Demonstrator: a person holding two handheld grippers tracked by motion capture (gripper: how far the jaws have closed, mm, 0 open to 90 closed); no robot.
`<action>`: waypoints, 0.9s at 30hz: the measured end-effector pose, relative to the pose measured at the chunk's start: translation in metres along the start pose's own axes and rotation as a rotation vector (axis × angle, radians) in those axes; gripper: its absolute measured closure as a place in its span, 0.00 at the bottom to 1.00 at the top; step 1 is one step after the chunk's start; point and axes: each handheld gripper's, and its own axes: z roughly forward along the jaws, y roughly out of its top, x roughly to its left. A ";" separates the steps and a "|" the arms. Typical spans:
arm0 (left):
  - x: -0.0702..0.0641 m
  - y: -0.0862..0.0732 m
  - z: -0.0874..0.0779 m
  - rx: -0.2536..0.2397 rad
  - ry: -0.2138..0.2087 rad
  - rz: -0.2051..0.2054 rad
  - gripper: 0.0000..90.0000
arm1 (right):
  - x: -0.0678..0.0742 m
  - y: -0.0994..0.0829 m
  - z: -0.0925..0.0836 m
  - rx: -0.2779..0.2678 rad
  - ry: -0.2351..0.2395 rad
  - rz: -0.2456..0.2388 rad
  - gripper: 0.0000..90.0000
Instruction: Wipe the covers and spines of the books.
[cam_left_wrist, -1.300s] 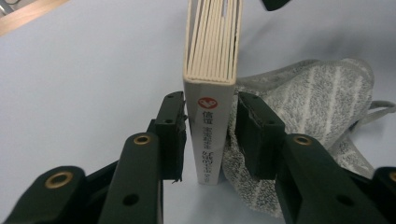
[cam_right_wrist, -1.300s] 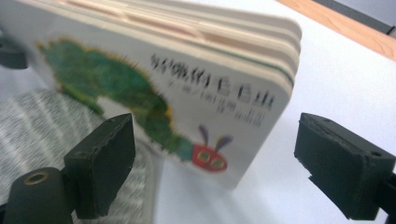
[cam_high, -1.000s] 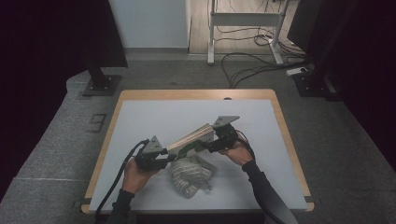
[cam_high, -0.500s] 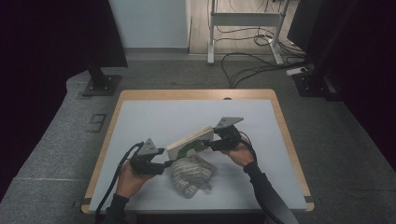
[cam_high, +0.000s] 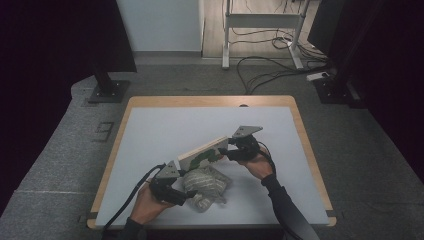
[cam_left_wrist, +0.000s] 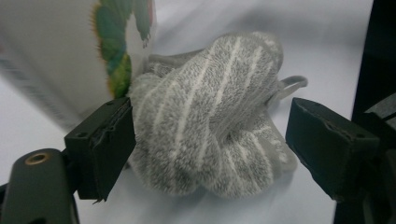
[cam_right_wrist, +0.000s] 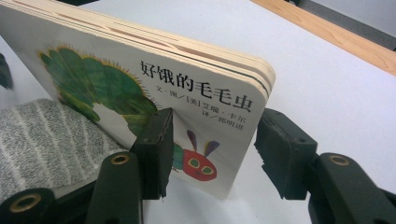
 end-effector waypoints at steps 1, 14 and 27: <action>0.000 0.000 0.003 0.000 -0.006 0.002 0.18 | 0.000 0.000 0.000 0.000 0.000 0.001 0.52; -0.004 -0.009 0.039 0.082 0.104 0.058 0.41 | 0.001 0.000 0.000 -0.002 -0.004 0.006 0.52; -0.002 -0.008 0.014 0.113 0.072 0.030 0.76 | 0.001 -0.003 -0.001 -0.014 0.000 0.020 0.52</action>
